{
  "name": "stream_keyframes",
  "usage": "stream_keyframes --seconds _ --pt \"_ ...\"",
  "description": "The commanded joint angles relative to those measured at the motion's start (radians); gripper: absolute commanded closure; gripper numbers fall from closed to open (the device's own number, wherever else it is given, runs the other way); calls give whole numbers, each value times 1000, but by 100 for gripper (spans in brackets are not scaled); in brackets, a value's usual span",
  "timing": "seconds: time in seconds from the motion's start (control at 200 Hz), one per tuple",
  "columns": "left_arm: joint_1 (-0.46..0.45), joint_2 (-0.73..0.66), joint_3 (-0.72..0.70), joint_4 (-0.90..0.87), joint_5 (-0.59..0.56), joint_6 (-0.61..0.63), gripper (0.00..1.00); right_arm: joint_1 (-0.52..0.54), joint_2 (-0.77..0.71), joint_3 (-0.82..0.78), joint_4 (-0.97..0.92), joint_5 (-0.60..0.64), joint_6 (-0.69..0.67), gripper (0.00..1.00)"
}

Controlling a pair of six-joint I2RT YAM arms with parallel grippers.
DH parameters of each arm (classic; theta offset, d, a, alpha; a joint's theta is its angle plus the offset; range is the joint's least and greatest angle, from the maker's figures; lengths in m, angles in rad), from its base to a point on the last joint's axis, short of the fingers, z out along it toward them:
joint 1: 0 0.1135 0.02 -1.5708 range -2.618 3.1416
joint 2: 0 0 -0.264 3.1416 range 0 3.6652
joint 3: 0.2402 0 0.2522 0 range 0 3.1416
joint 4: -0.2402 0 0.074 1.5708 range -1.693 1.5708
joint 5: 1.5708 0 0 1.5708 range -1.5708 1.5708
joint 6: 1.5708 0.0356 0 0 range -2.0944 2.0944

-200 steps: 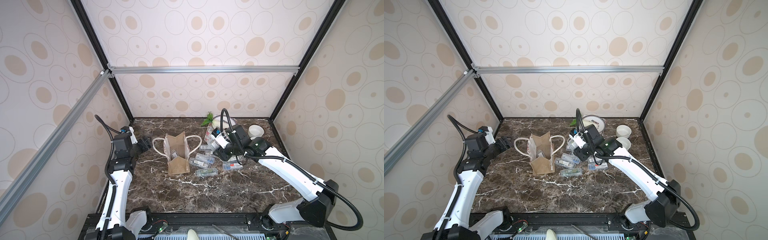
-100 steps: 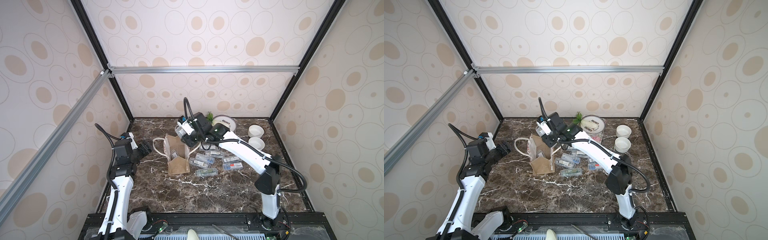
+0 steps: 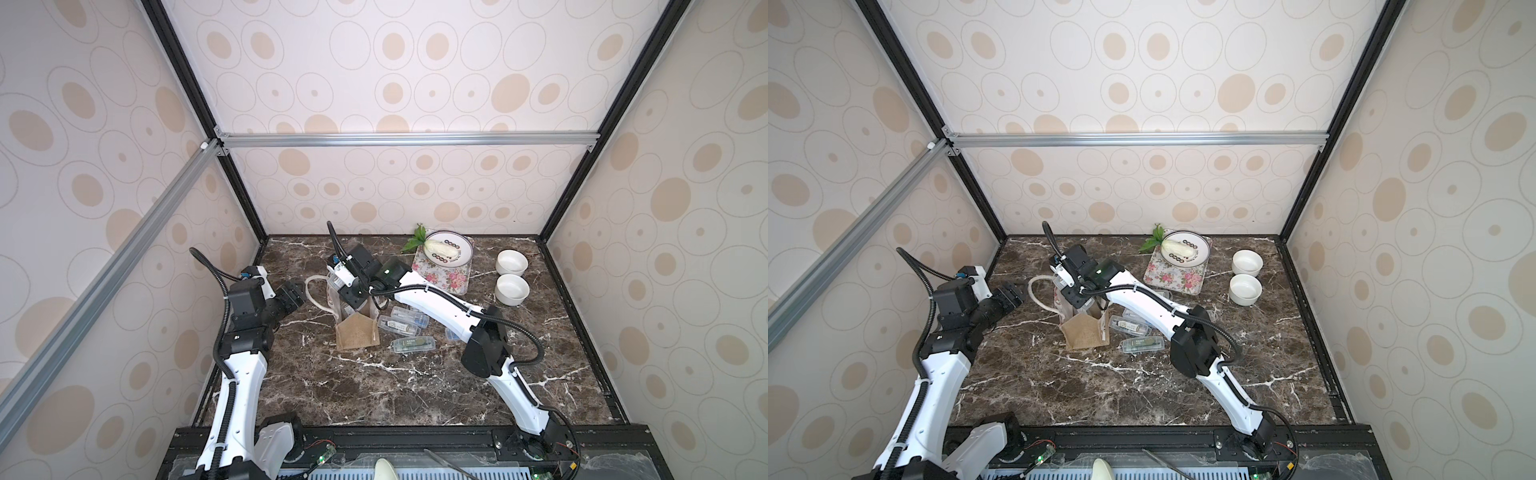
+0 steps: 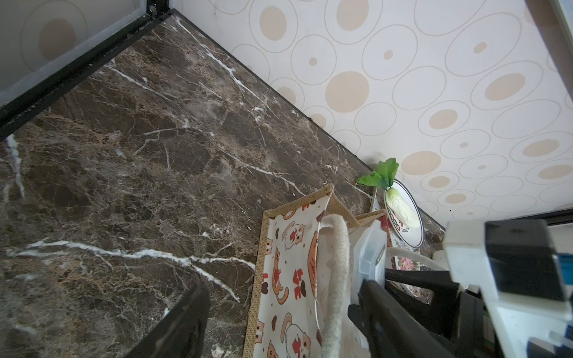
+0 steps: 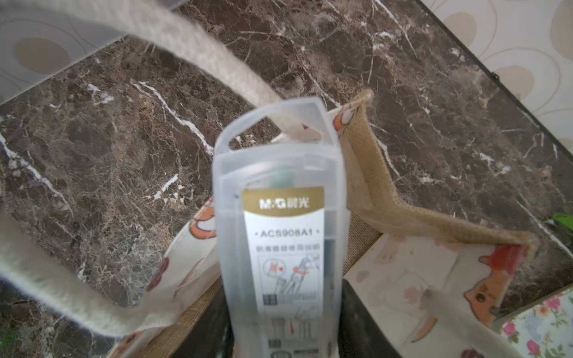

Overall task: Put the compass set into the canvas bag
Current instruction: Place the compass set in the canvas bag.

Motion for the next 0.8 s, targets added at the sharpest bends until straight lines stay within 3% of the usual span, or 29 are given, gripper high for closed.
stream_keyframes --seconds 0.0,0.795 --pt "5 -16 40 -23 -13 24 22 1 10 -11 -19 26 31 55" --pt "4 -21 59 -63 -17 29 22 -6 163 56 -109 85 86 48"
